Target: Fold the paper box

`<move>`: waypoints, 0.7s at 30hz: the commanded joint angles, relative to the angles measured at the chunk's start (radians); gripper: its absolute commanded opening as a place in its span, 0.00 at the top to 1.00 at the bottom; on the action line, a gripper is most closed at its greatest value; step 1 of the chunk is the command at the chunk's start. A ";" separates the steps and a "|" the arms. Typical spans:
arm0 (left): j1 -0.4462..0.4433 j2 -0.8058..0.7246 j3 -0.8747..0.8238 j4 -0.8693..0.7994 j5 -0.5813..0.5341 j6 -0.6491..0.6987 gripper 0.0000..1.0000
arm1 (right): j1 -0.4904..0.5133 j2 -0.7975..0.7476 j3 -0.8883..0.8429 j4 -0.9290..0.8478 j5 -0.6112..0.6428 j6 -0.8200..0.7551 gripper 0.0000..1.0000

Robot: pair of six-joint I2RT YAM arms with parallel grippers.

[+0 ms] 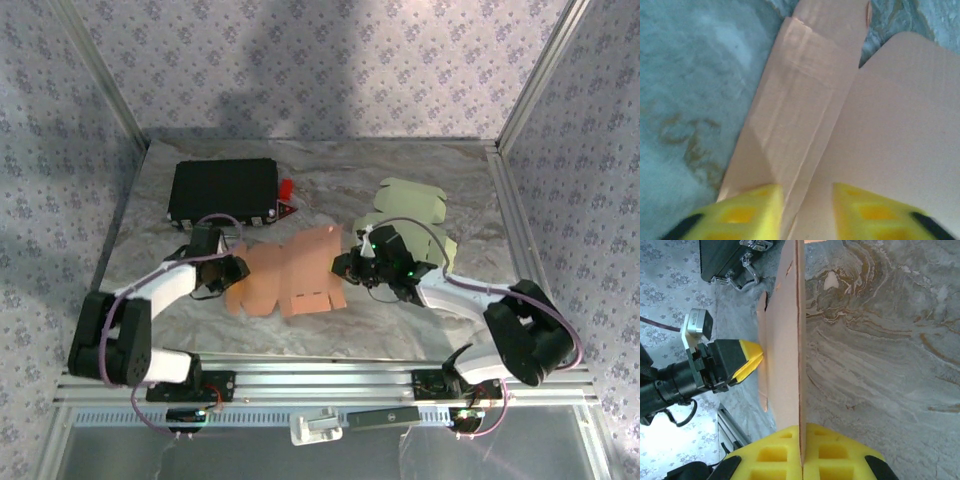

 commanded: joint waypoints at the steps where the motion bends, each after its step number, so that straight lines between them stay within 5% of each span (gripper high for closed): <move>1: -0.102 -0.225 0.079 -0.212 -0.145 -0.015 0.46 | -0.006 -0.089 0.046 -0.071 0.067 0.036 1.00; 7: -0.522 -0.449 0.248 -0.272 -0.387 0.029 0.07 | -0.046 -0.245 0.118 -0.281 0.234 0.186 1.00; 14: -0.962 -0.263 0.427 -0.207 -0.716 0.321 0.09 | -0.092 -0.336 0.334 -0.630 0.416 0.376 1.00; 21: -1.177 -0.149 0.457 -0.017 -0.954 0.497 0.08 | -0.089 -0.307 0.574 -0.961 0.530 0.632 1.00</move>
